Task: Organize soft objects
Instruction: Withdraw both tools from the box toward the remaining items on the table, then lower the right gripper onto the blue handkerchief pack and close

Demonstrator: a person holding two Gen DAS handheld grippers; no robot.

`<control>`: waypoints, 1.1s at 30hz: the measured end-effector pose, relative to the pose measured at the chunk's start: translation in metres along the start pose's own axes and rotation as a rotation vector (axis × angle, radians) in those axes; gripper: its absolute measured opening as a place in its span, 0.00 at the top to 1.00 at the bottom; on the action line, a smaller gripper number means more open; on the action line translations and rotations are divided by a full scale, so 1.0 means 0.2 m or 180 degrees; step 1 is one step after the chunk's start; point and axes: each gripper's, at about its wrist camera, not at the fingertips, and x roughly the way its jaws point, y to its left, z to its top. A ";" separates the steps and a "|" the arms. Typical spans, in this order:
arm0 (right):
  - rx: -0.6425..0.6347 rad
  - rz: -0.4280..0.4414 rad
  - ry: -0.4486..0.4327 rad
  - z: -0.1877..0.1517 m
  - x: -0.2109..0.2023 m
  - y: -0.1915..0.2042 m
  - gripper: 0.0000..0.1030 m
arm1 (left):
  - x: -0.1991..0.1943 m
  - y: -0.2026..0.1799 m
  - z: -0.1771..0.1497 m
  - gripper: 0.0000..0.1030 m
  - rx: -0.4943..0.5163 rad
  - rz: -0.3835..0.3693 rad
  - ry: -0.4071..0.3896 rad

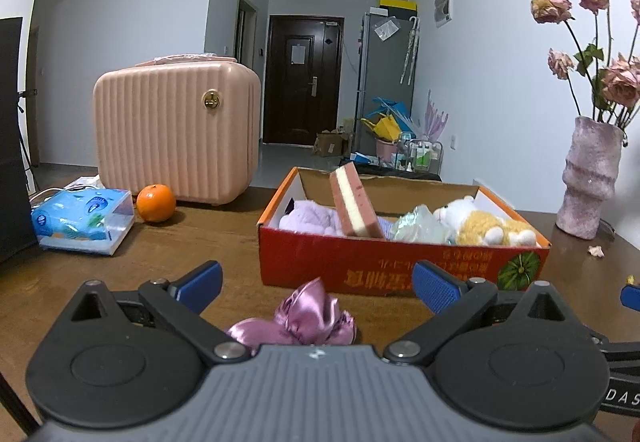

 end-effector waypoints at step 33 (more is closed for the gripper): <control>0.0163 -0.0188 0.0502 -0.13 -0.03 -0.05 0.01 | -0.21 0.12 -0.13 0.00 0.0044 -0.0085 0.0212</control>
